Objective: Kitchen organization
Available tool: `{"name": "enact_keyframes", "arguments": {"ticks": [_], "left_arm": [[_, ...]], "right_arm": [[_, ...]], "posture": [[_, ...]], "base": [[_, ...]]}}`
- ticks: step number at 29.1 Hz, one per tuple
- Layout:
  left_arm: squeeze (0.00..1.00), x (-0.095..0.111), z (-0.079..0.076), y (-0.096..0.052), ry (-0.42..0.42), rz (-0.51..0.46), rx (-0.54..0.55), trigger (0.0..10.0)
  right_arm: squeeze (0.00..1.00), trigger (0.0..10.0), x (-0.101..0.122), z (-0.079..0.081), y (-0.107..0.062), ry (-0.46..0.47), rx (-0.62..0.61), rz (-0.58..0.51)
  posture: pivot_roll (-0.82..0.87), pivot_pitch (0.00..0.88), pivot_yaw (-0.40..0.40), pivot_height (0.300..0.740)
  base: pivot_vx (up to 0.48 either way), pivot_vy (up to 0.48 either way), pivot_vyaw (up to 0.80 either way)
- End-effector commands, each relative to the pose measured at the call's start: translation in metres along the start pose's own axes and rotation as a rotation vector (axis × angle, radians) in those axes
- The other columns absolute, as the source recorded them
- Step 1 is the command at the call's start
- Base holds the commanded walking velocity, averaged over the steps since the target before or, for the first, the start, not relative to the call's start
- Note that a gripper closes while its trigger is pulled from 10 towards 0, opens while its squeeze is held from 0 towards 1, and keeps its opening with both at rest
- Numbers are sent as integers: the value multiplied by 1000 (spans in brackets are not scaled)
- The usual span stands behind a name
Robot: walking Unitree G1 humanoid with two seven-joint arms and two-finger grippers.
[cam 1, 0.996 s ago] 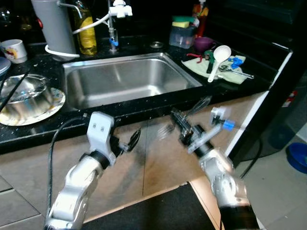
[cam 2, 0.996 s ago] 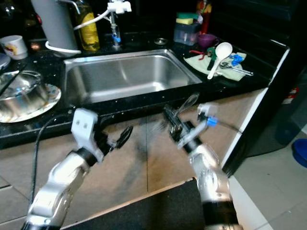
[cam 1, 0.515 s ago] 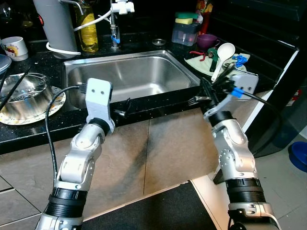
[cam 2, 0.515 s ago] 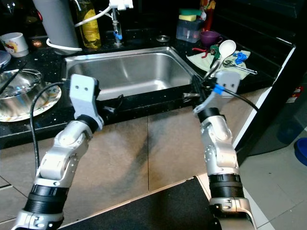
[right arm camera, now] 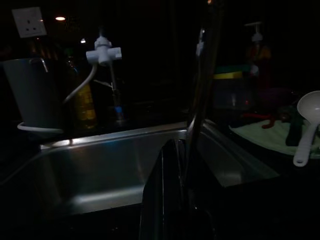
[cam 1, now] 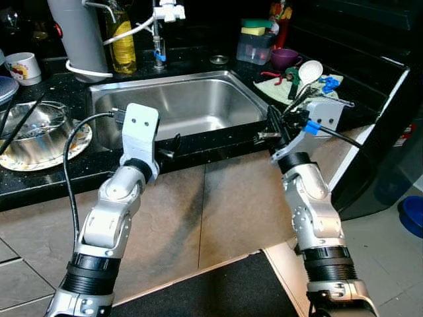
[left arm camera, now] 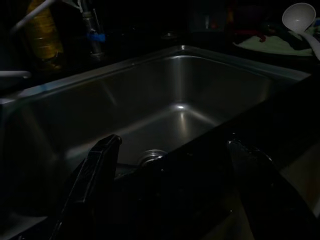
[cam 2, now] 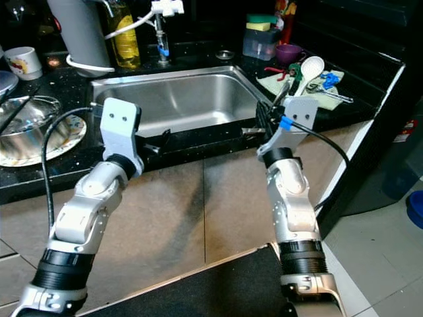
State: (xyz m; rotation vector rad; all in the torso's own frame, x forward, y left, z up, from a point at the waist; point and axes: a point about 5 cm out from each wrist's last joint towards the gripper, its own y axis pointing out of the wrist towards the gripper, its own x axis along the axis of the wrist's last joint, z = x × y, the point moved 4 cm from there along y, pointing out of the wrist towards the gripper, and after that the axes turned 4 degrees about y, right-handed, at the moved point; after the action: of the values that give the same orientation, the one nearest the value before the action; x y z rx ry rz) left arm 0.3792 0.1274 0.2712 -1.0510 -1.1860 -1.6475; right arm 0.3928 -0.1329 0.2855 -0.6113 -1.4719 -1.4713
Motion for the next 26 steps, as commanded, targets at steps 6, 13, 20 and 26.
{"name": "enact_keyframes", "arguments": {"ticks": [6, 13, 20, 26], "left_arm": [[0, 5, 1, -1, -30, -16, -4, 10000], [0, 7, 1, 0, -38, -22, -5, 10000], [0, 8, 1, 0, -35, -26, -10, 10000], [0, 8, 0, 0, -31, -25, -18, 10000]], "right_arm": [[0, 10000, 1, 7, -1, 6, 21, -12], [0, 10000, 2, 12, -1, 16, 36, -15], [0, 10000, 3, 12, -1, 16, 38, -20], [0, 10000, 5, 10, -1, 12, 32, -26]], "posture": [[-58, 115, -26, 740], [-58, 115, -24, 740], [-58, 117, -23, 740], [-58, 118, -21, 740]], "base": [[311, 0, 0], [328, 0, 0], [338, 0, 0], [338, 0, 0]]}}
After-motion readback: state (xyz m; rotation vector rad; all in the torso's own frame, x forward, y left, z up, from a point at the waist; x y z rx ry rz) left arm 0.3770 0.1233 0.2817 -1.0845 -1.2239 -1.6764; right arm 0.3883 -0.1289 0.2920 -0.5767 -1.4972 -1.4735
